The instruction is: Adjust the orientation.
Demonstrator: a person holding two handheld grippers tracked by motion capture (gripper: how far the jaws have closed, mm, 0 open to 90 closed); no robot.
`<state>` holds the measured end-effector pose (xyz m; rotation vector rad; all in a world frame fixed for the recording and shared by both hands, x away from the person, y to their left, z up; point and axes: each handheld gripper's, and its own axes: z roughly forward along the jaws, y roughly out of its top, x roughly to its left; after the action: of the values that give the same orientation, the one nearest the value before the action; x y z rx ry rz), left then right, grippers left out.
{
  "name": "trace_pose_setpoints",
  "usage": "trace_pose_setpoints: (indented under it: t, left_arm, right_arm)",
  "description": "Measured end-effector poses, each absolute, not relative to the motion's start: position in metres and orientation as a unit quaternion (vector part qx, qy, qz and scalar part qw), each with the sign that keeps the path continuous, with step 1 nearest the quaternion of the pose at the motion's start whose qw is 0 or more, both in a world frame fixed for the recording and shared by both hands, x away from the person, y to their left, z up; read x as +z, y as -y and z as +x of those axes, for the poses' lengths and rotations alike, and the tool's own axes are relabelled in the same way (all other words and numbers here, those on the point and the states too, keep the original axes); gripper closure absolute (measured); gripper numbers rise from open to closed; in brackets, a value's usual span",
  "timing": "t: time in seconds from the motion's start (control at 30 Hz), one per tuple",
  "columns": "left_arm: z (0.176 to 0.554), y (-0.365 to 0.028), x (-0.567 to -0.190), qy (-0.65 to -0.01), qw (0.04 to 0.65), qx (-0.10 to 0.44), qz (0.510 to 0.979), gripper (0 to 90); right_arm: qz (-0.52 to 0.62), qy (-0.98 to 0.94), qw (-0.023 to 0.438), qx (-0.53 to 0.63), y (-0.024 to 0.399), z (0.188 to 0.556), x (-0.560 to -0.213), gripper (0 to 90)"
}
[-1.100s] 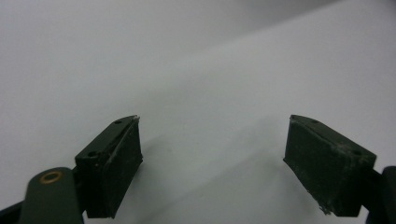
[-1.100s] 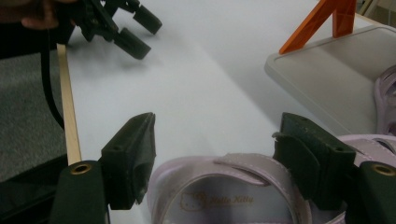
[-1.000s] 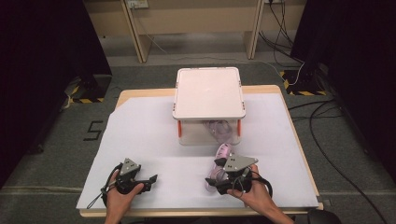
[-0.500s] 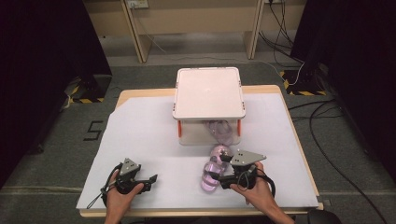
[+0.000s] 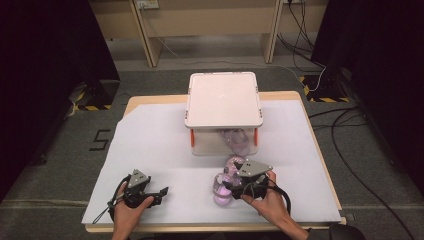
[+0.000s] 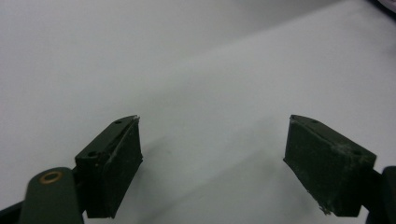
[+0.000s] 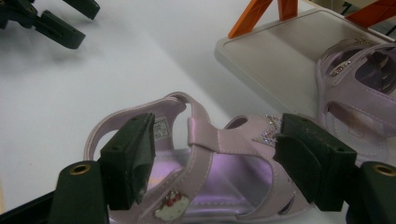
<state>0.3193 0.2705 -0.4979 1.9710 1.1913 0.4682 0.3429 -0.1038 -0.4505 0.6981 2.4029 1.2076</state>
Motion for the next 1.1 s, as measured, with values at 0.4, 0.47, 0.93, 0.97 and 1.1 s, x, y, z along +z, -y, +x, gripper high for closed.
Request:
trace_pose_setpoints:
  t: [0.4, 0.47, 0.93, 0.97, 1.1]
  left_arm:
    - [0.32, -0.271, -0.498, -0.469, 0.385, 0.183, 0.773, 18.1]
    - [0.32, -0.271, -0.498, -0.468, 0.383, 0.183, 0.775, 18.1]
    - [0.32, -0.27, -0.498, -0.469, 0.383, 0.182, 0.775, 18.1]
    - [0.32, -0.271, -0.498, -0.469, 0.384, 0.182, 0.774, 18.1]
    - [0.32, -0.271, -0.498, -0.469, 0.386, 0.183, 0.773, 18.1]
  right_arm:
    - [0.242, -0.865, 0.219, 0.38, 0.089, 0.346, -0.455, 28.5]
    - [0.24, -0.867, 0.222, 0.376, 0.089, 0.347, -0.456, 28.6]
    - [0.235, -0.877, 0.238, 0.346, 0.094, 0.344, -0.458, 32.5]
    - [0.235, -0.877, 0.238, 0.344, 0.096, 0.344, -0.457, 33.1]
    - [0.244, -0.876, 0.232, 0.346, 0.113, 0.344, -0.453, 34.1]
